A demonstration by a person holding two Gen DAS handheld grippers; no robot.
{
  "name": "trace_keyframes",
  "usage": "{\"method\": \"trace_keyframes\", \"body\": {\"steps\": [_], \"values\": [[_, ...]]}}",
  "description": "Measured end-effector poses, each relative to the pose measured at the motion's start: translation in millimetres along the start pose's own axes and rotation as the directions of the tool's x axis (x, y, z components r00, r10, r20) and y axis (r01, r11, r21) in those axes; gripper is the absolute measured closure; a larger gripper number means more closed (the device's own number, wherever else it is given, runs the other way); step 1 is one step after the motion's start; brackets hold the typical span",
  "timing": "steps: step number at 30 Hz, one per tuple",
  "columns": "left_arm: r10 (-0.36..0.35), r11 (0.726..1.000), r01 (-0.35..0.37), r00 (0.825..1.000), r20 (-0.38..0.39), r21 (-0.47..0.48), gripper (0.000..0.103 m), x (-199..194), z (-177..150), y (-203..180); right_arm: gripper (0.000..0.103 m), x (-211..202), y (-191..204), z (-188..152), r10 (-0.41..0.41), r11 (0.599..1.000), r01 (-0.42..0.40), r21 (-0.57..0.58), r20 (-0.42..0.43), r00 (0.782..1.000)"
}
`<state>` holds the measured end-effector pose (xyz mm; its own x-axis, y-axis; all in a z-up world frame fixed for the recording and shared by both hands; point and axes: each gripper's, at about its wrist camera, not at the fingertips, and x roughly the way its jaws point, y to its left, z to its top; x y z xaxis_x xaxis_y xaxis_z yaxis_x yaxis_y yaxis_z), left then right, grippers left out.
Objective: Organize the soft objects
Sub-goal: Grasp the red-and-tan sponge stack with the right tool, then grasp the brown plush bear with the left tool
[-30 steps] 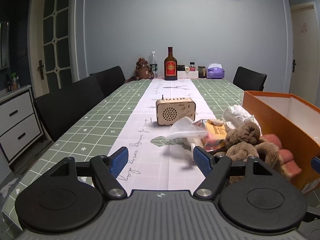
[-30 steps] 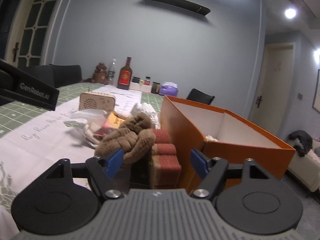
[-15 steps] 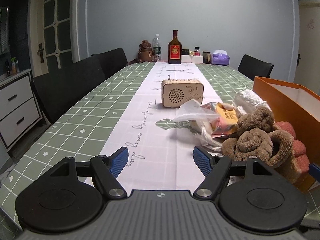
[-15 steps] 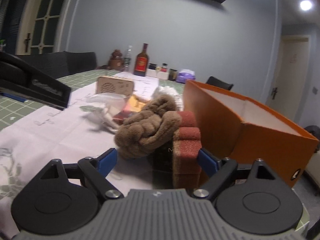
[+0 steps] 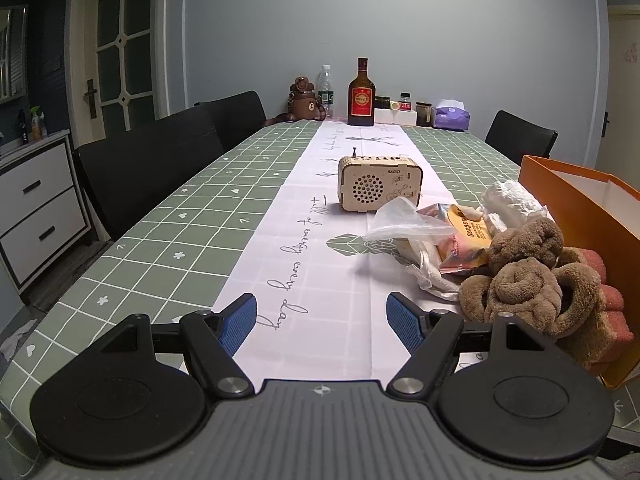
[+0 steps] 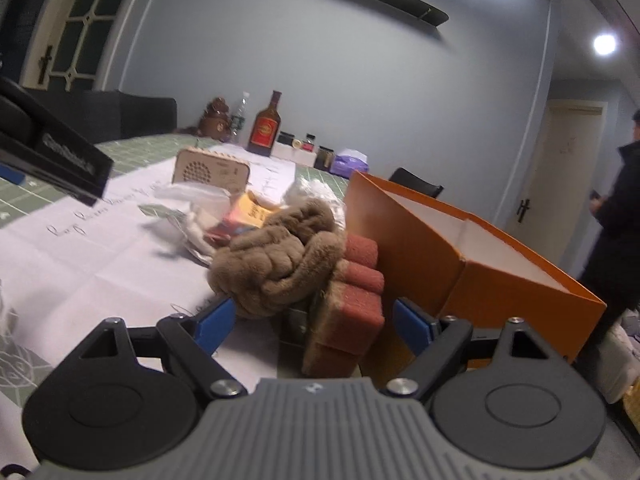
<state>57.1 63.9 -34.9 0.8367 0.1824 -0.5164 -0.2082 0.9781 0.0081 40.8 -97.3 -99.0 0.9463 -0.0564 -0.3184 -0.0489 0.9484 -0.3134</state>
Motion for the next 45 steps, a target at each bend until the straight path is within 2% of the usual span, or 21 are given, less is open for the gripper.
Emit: {"method": "trace_keyframes", "body": {"steps": [5, 8, 11, 13, 16, 19, 20, 28, 31, 35, 37, 38, 39, 41, 42, 45], "values": [[-0.004, 1.000, 0.004, 1.000, -0.005, -0.004, 0.016, 0.3, -0.8, 1.7, 0.018, 16.8, -6.3, -0.5, 0.004, 0.995, 0.004, 0.104, -0.072, 0.997], [-0.005, 1.000, 0.005, 1.000, -0.009, -0.023, 0.016, 1.7, -1.1, 3.7, 0.019, 25.3, -11.1, -3.1, -0.005, 0.981, 0.019, 0.193, -0.075, 0.997], [-0.006, 1.000, 0.006, 1.000, -0.017, -0.030, 0.016, 2.9, -1.8, 5.2, 0.020, 34.9, -7.3, -4.0, 0.000, 0.976, 0.021, 0.218, -0.096, 0.995], [-0.005, 1.000, 0.005, 1.000, -0.020, -0.027, 0.016, 3.8, -2.8, 5.1, 0.027, 41.6, -6.3, -5.4, 0.033, 0.967, 0.000, 0.255, -0.126, 0.991], [-0.005, 1.000, 0.004, 1.000, -0.025, -0.024, 0.016, 4.6, -3.8, 4.9, 0.035, 46.4, -5.6, -6.4, 0.036, 0.962, 0.004, 0.272, -0.145, 0.989], [-0.005, 1.000, 0.004, 1.000, -0.028, -0.029, 0.016, 5.9, -3.8, 5.1, 0.066, 46.1, -7.6, -7.7, 0.024, 0.961, 0.019, 0.276, -0.153, 0.988], [-0.005, 1.000, 0.004, 1.000, -0.030, -0.029, 0.016, 6.3, -4.1, 5.0, 0.071, 45.7, -8.7, -7.9, 0.024, 0.962, 0.019, 0.272, -0.154, 0.988], [-0.003, 1.000, 0.002, 1.000, -0.028, -0.020, 0.016, 2.7, -4.3, 3.5, 0.071, 28.2, -22.1, -10.9, 0.110, 0.967, -0.068, 0.246, -0.158, 0.981], [-0.002, 1.000, 0.002, 1.000, -0.025, -0.014, 0.016, 1.6, -4.0, 2.9, 0.071, 19.7, -32.1, -11.8, 0.173, 0.958, -0.123, 0.258, -0.180, 0.968], [0.000, 1.000, 0.000, 1.000, -0.026, -0.004, 0.016, 0.7, -4.1, -0.4, 0.070, 6.7, -40.9, -14.6, 0.250, 0.950, -0.192, 0.248, -0.229, 0.941], [0.001, 1.000, -0.001, 1.000, -0.027, 0.002, 0.016, 1.4, -4.0, -2.2, 0.063, 2.0, -45.5, -16.7, 0.279, 0.944, -0.217, 0.250, -0.247, 0.928], [0.002, 1.000, -0.002, 1.000, -0.027, 0.004, 0.016, 1.4, -4.0, -3.4, 0.053, 1.6, -48.5, -17.5, 0.286, 0.939, -0.221, 0.262, -0.246, 0.926], [0.003, 1.000, -0.003, 1.000, -0.027, 0.006, 0.016, 1.8, -4.1, -4.7, 0.047, 1.9, -51.0, -18.2, 0.285, 0.937, -0.218, 0.274, -0.232, 0.930], [0.005, 1.000, -0.005, 1.000, -0.031, 0.014, 0.016, 2.7, -4.2, -7.3, 0.044, 4.4, -52.2, -17.2, 0.270, 0.939, -0.210, 0.273, -0.204, 0.941], [0.006, 1.000, -0.005, 0.999, -0.033, 0.020, 0.016, 2.8, -4.2, -8.4, 0.038, 5.9, -52.7, -15.8, 0.260, 0.941, -0.201, 0.272, -0.200, 0.945], [0.006, 0.999, -0.005, 0.999, -0.032, 0.035, 0.016, 2.2, -4.7, -13.1, 0.029, 9.4, -57.0, -10.9, 0.273, 0.922, -0.208, 0.326, -0.167, 0.947]]}}
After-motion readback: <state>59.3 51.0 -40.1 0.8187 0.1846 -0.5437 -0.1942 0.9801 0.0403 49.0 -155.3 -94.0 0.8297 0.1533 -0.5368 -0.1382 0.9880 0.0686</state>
